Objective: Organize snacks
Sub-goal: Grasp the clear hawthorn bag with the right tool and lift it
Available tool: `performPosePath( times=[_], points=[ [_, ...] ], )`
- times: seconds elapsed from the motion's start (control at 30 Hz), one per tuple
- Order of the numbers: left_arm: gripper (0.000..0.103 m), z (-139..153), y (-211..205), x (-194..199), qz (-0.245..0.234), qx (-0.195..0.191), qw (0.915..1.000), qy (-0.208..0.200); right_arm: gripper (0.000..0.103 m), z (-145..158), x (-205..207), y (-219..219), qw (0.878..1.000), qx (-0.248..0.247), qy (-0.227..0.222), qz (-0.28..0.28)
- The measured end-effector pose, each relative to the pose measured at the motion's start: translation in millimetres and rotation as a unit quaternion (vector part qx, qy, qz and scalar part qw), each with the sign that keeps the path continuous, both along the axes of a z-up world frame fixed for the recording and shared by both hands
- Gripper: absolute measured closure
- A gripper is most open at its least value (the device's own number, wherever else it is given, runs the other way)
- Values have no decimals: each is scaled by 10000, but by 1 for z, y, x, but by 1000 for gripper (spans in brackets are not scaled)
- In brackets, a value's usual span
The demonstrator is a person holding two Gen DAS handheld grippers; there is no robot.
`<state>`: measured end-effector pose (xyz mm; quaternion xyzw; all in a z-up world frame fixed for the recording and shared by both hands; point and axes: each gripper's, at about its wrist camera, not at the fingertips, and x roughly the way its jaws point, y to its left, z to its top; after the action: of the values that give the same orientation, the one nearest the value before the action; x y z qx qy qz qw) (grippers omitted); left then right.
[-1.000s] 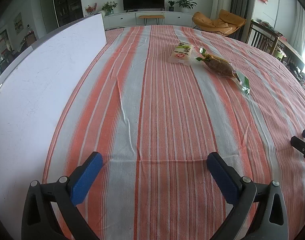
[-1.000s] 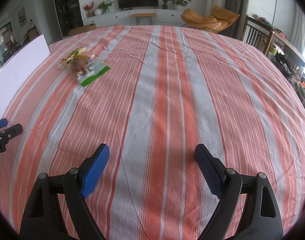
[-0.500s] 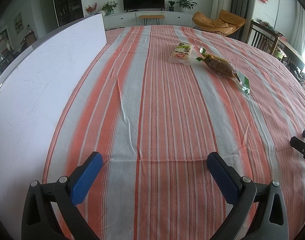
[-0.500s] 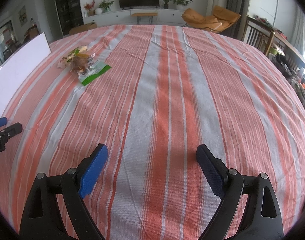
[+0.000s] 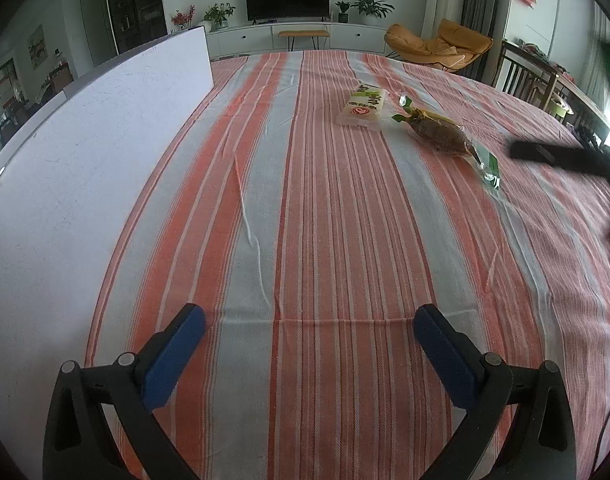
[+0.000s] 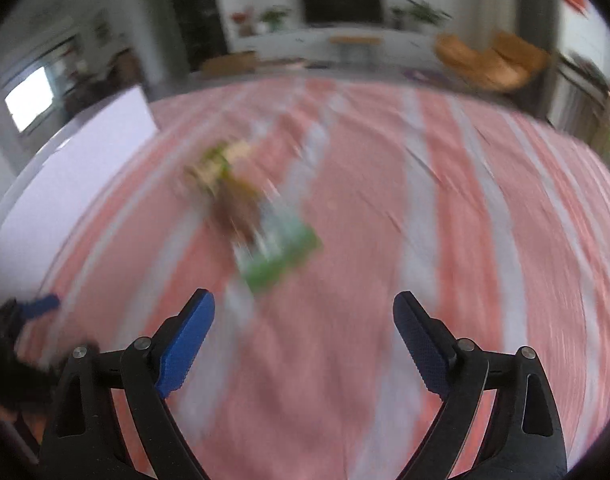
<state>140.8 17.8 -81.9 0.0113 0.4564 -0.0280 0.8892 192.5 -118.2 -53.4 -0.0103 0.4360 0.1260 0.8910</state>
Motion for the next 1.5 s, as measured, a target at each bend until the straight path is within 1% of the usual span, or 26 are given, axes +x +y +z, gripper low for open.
performPosePath(
  times=[0.1,0.17,0.2,0.23,0.27,0.3,0.33,0.37,0.4,0.47,0.5,0.63,0.67,0.7,0.73,0.77,0.83,0.9,0.97,1.0,1.07,1.13,1.17,1.2,1.27,1.5],
  points=[
    [0,0,0,0,0,-1,10000,0,10,-3,46,34,9979,-33,303,579],
    [0,0,0,0,0,-2,10000,0,12,-11,63,52,9945,-70,526,898],
    [0,0,0,0,0,-1,10000,0,13,-17,70,62,9925,-199,654,1011],
    [0,0,0,0,0,-1,10000,0,20,-24,75,70,9911,-352,769,1024],
    [0,0,0,0,0,-2,10000,-1,48,-27,78,72,9913,-467,806,931],
    [0,0,0,0,0,-1,10000,0,50,-27,78,71,9932,-693,667,662],
    [0,0,0,0,1,0,10000,1,56,-27,76,67,9949,-557,649,532],
    [0,0,0,0,2,0,10000,1,60,-25,73,60,9964,-337,665,412],
    [0,0,0,0,2,0,10000,0,61,-20,67,51,9976,-251,600,219],
    [0,1,0,0,2,0,10000,0,74,-16,49,40,9968,-652,416,-200],
    [0,0,0,0,2,-1,10000,1,75,-15,33,28,9942,-941,256,-462],
    [0,1,-1,0,3,2,10000,1,76,-22,-15,-15,9829,-1534,-33,-1018],
    [0,0,0,0,4,2,10000,0,76,-24,-24,-24,9809,-1576,-93,-1135],
    [0,1,0,0,12,4,10000,1,73,-25,-33,-34,9806,-1531,-138,-1215],
    [0,1,0,-1,24,11,10000,3,68,-23,-39,-42,9824,-1391,-171,-1234],
    [0,1,-1,0,39,22,10000,11,46,-21,-44,-45,9842,-1233,-165,-1256],
    [0,2,-2,3,46,14,10000,75,14,-19,-49,-54,9874,-909,-91,-1291],
    [0,4,-8,15,-15,-10,9997,240,14,-22,-47,-61,9900,-594,143,-1271],
    [0,3,-17,30,-87,36,9991,414,13,-22,-48,-66,9900,-439,145,-1335],
    [0,3,-24,42,-199,46,9989,418,13,-22,-49,-66,9891,-512,160,-1373],
    [0,4,-32,56,-232,140,9991,314,11,-21,-49,-64,9882,-598,166,-1401],
    [0,3,-34,75,-247,-44,9993,294,11,-22,-47,-63,9882,-561,175,-1417],
    [0,1,-33,83,-191,-20,9997,162,11,-21,-47,-62,9881,-569,175,-1418],
    [0,0,-32,85,-164,-35,9999,42,10,-21,-47,-61,9881,-570,175,-1419],
    [0,0,-30,85,-136,-29,9999,-18,10,-21,-47,-61,9881,-570,174,-1418],
    [0,0,-28,85,-133,-27,9999,-17,10,-21,-46,-61,9881,-570,175,-1418]
  ],
)
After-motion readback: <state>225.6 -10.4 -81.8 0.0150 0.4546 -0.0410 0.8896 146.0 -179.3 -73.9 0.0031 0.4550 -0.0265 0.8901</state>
